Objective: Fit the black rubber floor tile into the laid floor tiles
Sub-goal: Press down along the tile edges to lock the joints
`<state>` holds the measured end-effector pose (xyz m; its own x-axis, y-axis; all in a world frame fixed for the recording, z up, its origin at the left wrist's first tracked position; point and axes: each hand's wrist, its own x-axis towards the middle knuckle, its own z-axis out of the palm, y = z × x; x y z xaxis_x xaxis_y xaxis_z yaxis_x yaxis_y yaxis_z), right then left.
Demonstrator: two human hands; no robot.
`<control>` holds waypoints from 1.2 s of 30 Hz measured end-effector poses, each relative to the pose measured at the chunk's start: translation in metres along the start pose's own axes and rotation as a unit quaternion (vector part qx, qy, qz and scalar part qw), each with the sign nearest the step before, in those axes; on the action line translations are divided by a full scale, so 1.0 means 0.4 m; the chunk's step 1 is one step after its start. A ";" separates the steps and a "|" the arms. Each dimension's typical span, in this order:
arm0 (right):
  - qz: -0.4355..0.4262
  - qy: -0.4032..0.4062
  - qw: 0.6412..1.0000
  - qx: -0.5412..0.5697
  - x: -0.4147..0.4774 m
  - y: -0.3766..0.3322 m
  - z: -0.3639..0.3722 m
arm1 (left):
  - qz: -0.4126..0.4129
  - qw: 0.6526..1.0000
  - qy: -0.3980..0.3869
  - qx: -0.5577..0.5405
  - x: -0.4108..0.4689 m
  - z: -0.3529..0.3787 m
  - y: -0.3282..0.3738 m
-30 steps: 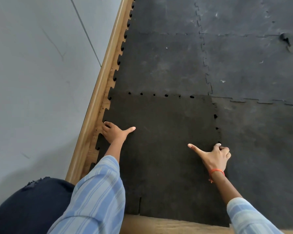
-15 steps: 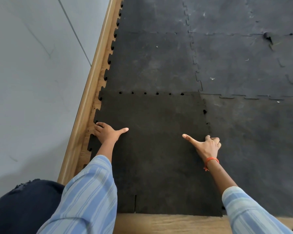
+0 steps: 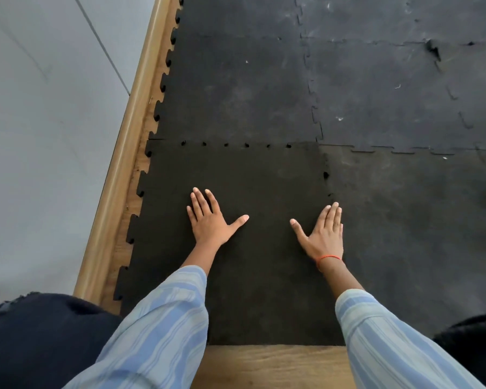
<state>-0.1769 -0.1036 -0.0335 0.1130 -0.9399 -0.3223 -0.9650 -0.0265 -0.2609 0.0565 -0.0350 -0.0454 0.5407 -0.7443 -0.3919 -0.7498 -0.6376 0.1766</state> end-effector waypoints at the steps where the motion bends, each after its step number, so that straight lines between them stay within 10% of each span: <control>1: 0.001 -0.012 1.000 -0.012 0.006 0.002 0.000 | 0.015 1.000 0.006 0.008 -0.001 0.004 0.013; 36: -0.149 -0.118 0.975 -0.118 0.354 -0.091 -0.099 | 0.152 0.965 -0.192 0.094 0.279 -0.135 0.281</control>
<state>-0.1349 -0.2490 -0.0337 0.4219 -0.7741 -0.4720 -0.9050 -0.3907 -0.1682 0.0532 -0.2004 -0.0203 0.1309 -0.7395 -0.6603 -0.9265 -0.3282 0.1838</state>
